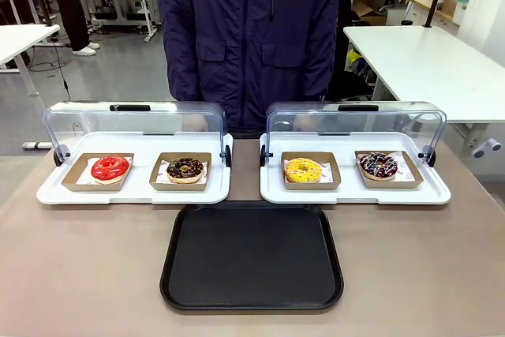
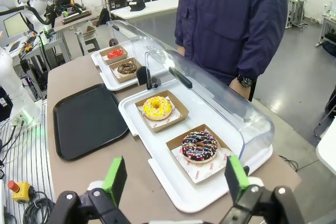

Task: Move the fourth donut from the left to the tray.
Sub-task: Pick up the Paper togo box containing the Donut indicated by the person and place it on the Handle tray.

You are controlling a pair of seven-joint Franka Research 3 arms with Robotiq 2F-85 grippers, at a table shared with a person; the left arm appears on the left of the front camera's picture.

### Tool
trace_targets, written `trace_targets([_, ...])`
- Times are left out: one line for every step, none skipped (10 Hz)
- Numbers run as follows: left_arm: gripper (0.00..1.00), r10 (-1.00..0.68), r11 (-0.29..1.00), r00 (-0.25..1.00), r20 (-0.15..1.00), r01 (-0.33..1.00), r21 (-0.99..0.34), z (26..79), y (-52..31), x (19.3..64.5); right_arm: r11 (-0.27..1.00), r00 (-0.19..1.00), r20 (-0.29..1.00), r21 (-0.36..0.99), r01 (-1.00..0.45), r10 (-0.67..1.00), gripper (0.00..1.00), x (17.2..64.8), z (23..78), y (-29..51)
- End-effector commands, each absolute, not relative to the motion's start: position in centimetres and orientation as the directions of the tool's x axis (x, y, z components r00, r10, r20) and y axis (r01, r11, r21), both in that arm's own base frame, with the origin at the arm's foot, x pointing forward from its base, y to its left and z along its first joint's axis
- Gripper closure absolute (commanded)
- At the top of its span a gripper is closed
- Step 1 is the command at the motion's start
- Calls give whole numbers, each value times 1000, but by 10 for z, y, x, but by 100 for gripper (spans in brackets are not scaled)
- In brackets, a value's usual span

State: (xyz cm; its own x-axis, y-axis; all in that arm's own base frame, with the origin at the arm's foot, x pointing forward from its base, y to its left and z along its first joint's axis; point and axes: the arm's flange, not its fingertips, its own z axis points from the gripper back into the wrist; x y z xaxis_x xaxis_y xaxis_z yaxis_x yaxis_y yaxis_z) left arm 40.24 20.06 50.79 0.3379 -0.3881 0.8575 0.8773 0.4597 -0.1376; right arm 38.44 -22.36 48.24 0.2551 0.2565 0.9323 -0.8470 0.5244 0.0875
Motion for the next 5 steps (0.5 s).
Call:
trace_targets([0, -381, 449, 324, 866, 884, -133, 509, 201, 402, 522, 231, 944, 77, -850, 237, 0, 387, 484, -224])
trace_targets([0, -381, 449, 324, 866, 884, -133, 509, 201, 402, 522, 231, 944, 77, -850, 237, 0, 387, 484, -224])
trace_targets([0, -381, 449, 324, 866, 884, -133, 509, 201, 402, 522, 231, 944, 77, -850, 237, 0, 387, 484, -224])
trace_targets([0, -381, 449, 324, 866, 884, -133, 509, 201, 402, 522, 231, 944, 77, -850, 237, 0, 387, 484, -224])
trace_targets([0, -381, 449, 324, 866, 884, -133, 509, 201, 402, 522, 231, 944, 77, -850, 237, 0, 387, 484, -224])
